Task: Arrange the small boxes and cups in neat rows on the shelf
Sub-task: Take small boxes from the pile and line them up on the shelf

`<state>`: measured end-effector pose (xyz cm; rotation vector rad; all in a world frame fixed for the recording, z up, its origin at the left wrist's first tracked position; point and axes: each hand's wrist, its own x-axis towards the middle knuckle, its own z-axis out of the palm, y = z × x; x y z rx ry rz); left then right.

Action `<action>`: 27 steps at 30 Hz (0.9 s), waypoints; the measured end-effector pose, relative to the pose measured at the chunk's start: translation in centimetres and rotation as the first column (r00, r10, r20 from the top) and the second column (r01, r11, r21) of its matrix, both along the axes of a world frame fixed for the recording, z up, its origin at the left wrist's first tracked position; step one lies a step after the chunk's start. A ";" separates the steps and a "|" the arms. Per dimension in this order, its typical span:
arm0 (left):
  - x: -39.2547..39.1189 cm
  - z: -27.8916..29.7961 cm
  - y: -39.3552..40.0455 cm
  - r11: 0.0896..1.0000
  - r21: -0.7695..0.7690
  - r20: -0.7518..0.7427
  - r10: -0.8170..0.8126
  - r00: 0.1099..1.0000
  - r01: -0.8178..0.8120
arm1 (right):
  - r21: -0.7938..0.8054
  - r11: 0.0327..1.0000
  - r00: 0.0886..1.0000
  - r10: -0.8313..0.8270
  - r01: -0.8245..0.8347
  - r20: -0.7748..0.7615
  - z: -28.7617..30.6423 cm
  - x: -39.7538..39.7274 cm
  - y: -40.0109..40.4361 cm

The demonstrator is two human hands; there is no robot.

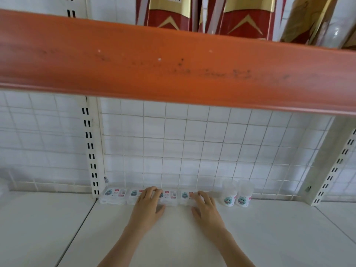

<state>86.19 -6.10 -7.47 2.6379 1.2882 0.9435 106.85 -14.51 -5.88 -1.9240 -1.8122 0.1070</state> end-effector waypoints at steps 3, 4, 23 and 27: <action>-0.1 0.7 -0.2 0.999 0.043 -0.017 -0.012 1.000 0.013 | -0.015 1.000 0.997 0.001 0.001 0.079 0.5 -0.1 -0.3; -0.2 1.1 -0.4 0.997 0.073 -0.025 -0.007 1.000 0.009 | -0.011 1.000 0.995 0.001 0.000 0.105 0.7 -0.2 -0.6; -10.8 4.5 -27.9 0.980 -0.057 0.075 0.195 0.978 -0.191 | 0.205 0.940 0.942 0.305 -0.274 -0.138 2.5 -7.6 -25.9; -14.3 0.3 -37.3 0.919 -0.153 0.071 0.377 0.923 -0.364 | 0.125 0.912 0.907 0.405 -0.391 -0.119 -1.3 -10.1 -31.3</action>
